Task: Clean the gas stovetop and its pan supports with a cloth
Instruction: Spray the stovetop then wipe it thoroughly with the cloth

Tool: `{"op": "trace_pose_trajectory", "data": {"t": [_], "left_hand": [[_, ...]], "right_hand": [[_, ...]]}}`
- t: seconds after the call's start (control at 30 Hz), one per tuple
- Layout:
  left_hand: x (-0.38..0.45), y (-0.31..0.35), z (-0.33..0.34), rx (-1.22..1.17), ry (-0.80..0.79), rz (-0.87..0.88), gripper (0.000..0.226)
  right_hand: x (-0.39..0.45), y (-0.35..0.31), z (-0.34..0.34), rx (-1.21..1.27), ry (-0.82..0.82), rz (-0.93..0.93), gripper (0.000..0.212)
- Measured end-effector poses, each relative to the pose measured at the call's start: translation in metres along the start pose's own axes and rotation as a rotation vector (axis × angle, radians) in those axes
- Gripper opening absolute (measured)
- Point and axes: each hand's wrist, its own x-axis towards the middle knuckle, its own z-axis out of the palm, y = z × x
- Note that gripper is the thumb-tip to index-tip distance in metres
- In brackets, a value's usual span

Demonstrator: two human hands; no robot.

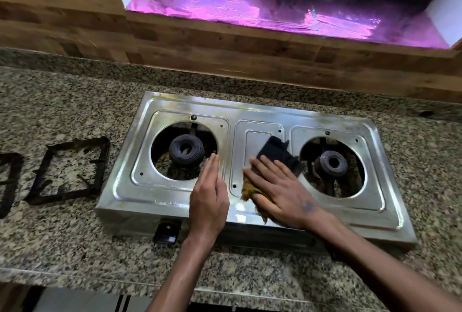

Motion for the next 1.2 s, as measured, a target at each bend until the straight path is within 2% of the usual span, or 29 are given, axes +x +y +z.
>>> {"op": "trace_pose_trajectory", "data": {"t": [0.13,0.23,0.3,0.37,0.47,0.6,0.67,0.73,0.83,0.93,1.0,1.13,1.2], "left_hand": [[-0.001,0.004,0.000,-0.073,0.006,-0.022,0.051],[0.001,0.001,-0.001,-0.115,0.021,-0.024,0.051],[0.001,-0.001,-0.001,-0.105,-0.003,-0.016,0.051],[0.003,-0.003,0.001,-0.039,-0.039,0.003,0.054],[0.002,-0.004,0.013,0.176,-0.119,0.088,0.055],[-0.001,-0.005,0.022,0.414,-0.159,0.190,0.057],[0.000,-0.007,0.023,0.522,-0.179,0.235,0.059],[0.000,-0.008,0.023,0.594,-0.206,0.268,0.058],[0.001,-0.010,0.021,0.635,-0.219,0.270,0.058],[0.001,-0.008,0.022,0.636,-0.227,0.259,0.057],[0.000,-0.007,0.022,0.641,-0.229,0.253,0.056],[0.001,0.003,0.025,0.617,-0.261,0.228,0.054],[0.002,0.012,0.031,0.600,-0.261,0.246,0.055]], "right_hand": [[0.034,-0.017,0.000,0.014,0.031,0.278,0.071],[0.048,-0.056,0.009,0.037,0.045,0.178,0.069],[0.019,-0.063,0.012,0.020,0.052,0.075,0.064],[-0.020,-0.052,0.011,0.031,0.024,0.048,0.063],[-0.067,-0.018,0.007,0.020,0.026,0.153,0.064],[-0.037,-0.017,0.005,0.062,0.062,0.374,0.068],[-0.019,-0.035,0.007,0.070,0.077,0.352,0.068],[-0.034,-0.041,0.009,0.047,0.041,0.232,0.064],[-0.081,-0.021,0.004,0.044,-0.017,0.116,0.064],[-0.077,-0.002,0.003,0.066,0.023,0.252,0.064],[-0.056,-0.012,0.005,0.072,0.058,0.350,0.064],[-0.078,-0.032,0.008,0.053,0.036,0.243,0.059],[-0.115,-0.019,0.008,0.076,0.021,0.275,0.061]]}}
